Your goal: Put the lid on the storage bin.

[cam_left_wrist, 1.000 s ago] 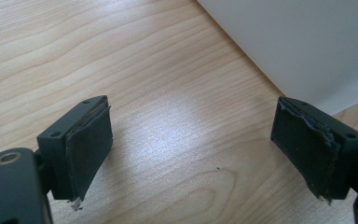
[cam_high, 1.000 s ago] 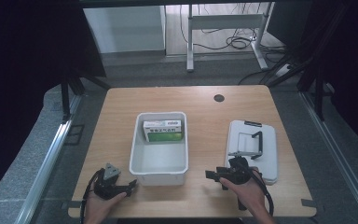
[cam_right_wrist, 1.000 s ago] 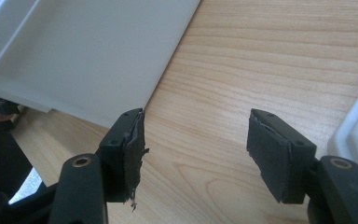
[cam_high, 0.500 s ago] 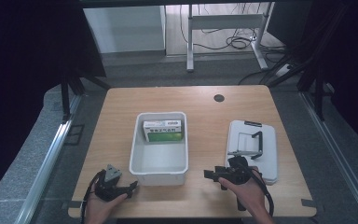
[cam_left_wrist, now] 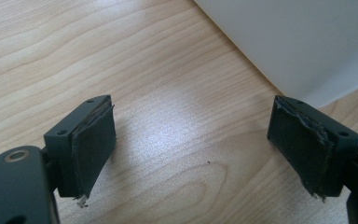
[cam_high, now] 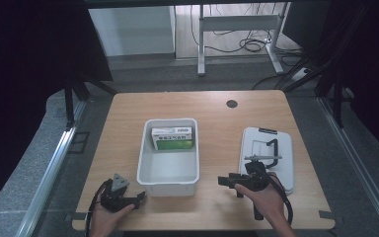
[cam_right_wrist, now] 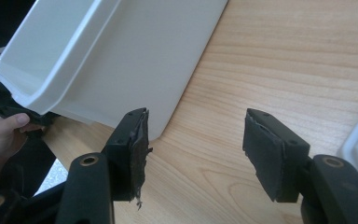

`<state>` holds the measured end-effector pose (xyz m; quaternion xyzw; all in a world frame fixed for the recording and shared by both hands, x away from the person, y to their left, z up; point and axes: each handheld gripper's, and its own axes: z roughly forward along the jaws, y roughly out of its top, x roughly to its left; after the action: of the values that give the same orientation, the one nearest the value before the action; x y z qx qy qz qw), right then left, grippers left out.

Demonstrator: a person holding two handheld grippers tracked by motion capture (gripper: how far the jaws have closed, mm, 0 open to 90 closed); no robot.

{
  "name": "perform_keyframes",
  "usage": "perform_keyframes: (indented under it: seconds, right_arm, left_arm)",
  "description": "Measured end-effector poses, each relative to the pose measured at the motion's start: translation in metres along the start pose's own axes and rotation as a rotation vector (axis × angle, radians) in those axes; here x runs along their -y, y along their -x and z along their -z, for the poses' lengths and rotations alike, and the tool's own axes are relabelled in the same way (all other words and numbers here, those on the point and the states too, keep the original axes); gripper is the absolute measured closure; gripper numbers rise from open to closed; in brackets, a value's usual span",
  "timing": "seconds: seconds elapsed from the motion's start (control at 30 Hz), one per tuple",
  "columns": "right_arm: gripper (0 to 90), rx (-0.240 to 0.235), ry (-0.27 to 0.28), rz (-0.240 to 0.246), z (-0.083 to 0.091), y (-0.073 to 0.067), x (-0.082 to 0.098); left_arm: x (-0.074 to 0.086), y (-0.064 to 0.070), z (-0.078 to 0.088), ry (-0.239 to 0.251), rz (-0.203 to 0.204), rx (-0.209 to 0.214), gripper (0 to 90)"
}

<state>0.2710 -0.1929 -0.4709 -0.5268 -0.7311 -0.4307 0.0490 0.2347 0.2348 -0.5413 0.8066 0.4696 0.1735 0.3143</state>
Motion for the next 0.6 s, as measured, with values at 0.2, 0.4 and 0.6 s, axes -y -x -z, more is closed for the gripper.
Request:
perform_keyframes:
  seconds: [0.2, 0.4, 0.6]
  right_arm:
    - [41.0, 0.0, -0.004, 0.007, 0.005, -0.004, -0.004]
    - [42.0, 0.011, 0.008, -0.005, 0.013, -0.005, -0.012]
    - [42.7, 0.024, 0.016, -0.016, 0.025, -0.006, -0.024]
  left_arm:
    - [0.002, -0.003, 0.001, 0.003, 0.014, 0.015, 15.7]
    - [0.003, -0.004, 0.001, 0.009, 0.011, 0.018, 15.7]
    - [0.004, -0.004, 0.0, 0.019, 0.008, 0.02, 15.6]
